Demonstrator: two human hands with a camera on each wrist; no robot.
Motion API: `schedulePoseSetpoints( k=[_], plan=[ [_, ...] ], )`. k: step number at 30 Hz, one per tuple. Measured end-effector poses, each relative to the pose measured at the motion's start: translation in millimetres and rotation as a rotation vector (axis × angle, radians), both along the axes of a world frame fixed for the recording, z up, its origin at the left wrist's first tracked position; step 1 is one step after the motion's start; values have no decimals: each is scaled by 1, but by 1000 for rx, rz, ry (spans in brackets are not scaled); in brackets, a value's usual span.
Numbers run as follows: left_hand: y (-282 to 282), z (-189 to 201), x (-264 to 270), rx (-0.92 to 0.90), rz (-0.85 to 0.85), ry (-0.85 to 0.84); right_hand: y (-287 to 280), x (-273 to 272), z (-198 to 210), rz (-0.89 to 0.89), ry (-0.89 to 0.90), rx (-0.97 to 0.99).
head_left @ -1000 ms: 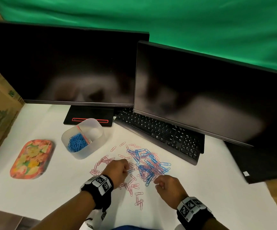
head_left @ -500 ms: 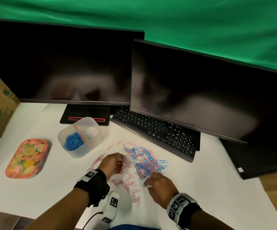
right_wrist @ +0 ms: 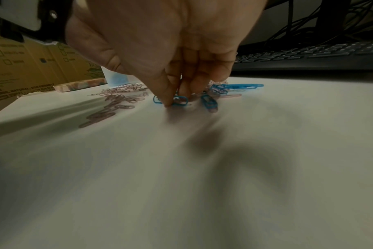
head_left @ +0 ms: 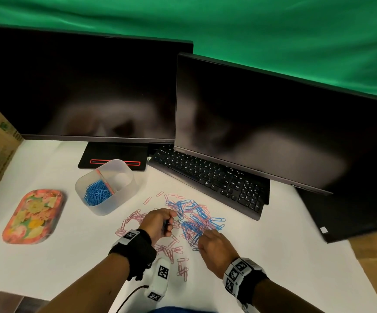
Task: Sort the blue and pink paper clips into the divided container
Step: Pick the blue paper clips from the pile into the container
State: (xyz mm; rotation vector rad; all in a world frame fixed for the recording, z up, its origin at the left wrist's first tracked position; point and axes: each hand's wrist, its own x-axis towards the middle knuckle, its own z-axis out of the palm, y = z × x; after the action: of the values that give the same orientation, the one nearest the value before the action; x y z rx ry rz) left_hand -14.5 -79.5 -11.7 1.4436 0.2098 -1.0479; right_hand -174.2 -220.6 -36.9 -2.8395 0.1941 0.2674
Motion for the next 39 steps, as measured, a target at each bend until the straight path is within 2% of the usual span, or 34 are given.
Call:
schedulePoseSetpoints(
  k=[2,5,7,9,13,16,20,22,24,27,33,37,39],
  plan=[
    [-2,-1,-1,146,-181,-205,-1,1,1,-3,22,57],
    [-4,-6,-7,409,-577,-741,-2,1,6,-104,59,172],
    [-3,-11,-13,519,-837,-999,-5,-1,9,-219,70,270],
    [-3,-16,-15,565,-987,-1118,-9,-3,7,-269,44,355],
    [-1,-23,-13,607,-1055,-1177,-14,-4,7,-450,8,592],
    [5,-25,-10,615,-1075,-1165,-16,3,7,-633,1,798],
    [9,-19,-6,531,-979,-1035,-20,11,10,-650,36,819],
    [11,-17,-2,493,-897,-919,-20,13,15,-519,73,694],
    [14,-18,2,444,-787,-826,-17,14,19,-325,116,487],
    [15,-20,5,415,-686,-779,-15,19,19,-116,170,214],
    [15,-16,8,303,-548,-554,-10,30,17,-43,225,8],
    [16,-4,12,164,-299,-219,-8,29,14,-65,259,-13],
    [18,-3,15,140,-197,-144,-9,30,15,-113,254,37]
  ],
)
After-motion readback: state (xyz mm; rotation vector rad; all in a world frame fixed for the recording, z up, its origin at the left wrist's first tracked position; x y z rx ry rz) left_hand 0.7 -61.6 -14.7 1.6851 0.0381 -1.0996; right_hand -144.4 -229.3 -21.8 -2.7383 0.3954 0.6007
